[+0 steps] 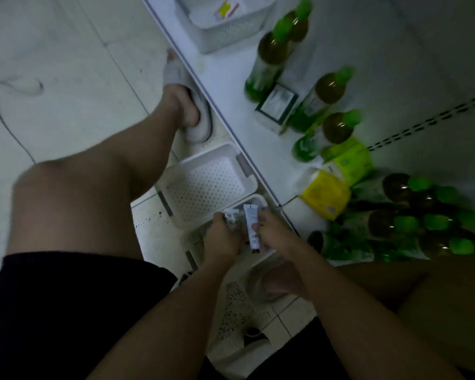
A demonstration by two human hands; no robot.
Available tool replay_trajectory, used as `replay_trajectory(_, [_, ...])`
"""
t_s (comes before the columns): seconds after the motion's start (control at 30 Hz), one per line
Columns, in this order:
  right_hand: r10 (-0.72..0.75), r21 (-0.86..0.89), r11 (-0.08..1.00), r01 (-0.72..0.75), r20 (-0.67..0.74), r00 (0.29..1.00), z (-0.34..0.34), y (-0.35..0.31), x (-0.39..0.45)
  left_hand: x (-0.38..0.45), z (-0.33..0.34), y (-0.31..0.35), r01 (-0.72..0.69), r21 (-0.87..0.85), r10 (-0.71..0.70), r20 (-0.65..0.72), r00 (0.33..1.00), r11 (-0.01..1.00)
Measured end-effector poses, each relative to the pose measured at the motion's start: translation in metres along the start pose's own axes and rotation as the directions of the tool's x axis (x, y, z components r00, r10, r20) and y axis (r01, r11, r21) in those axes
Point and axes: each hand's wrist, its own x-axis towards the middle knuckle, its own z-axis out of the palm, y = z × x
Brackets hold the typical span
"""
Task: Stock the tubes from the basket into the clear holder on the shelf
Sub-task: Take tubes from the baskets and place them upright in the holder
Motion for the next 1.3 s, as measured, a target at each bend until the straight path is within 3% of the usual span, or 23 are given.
replay_trajectory(0.07, [0.038,0.063,0.997,-0.035,-0.048,0.998,-0.015,-0.015,-0.021,-0.008,-0.009,0.022,-0.116,-0.071,0.117,0.010,0.993,0.991])
replay_trajectory(0.13, [0.083,0.279,0.958,-0.070,-0.037,0.996,-0.032,-0.026,-0.047,-0.017,-0.022,0.049,-0.231,-0.125,0.235,0.022,0.972,0.965])
replay_trajectory(0.23, [-0.117,0.627,0.779,0.019,0.116,0.986,-0.053,-0.037,-0.098,-0.035,-0.050,0.088,-0.347,-0.257,0.370,0.047,0.928,0.902])
replay_trajectory(0.33, [-0.320,0.687,0.709,0.159,0.114,0.940,-0.069,-0.063,-0.149,-0.057,-0.086,0.127,-0.494,-0.316,0.527,0.023,0.850,0.810])
replay_trajectory(0.43, [-0.492,0.618,0.674,0.404,-0.033,0.870,-0.081,-0.094,-0.197,-0.086,-0.121,0.172,-0.581,-0.391,0.641,0.033,0.766,0.714])
replay_trajectory(0.53, [-0.637,0.607,0.538,0.586,-0.162,0.753,-0.093,-0.121,-0.251,-0.125,-0.153,0.221,-0.674,-0.408,0.743,0.017,0.669,0.616])
replay_trajectory(0.83, [-0.844,0.408,0.141,0.902,-0.426,0.325,-0.160,-0.165,-0.433,-0.276,-0.210,0.369,-0.869,-0.364,0.942,0.159,0.297,0.335])
replay_trajectory(0.97, [-0.793,0.223,0.043,0.974,-0.586,0.169,-0.203,-0.155,-0.485,-0.330,-0.204,0.418,-0.915,-0.305,0.947,0.262,0.186,0.264])
replay_trajectory(1.1, [-0.676,0.020,0.081,0.996,-0.734,0.070,-0.252,-0.131,-0.516,-0.365,-0.176,0.461,-0.937,-0.270,0.942,0.310,0.131,0.220])
replay_trajectory(1.3, [-0.436,-0.273,0.125,0.954,-0.879,-0.194,-0.331,-0.075,-0.537,-0.402,-0.123,0.516,-0.950,-0.276,0.933,0.358,0.040,0.147])
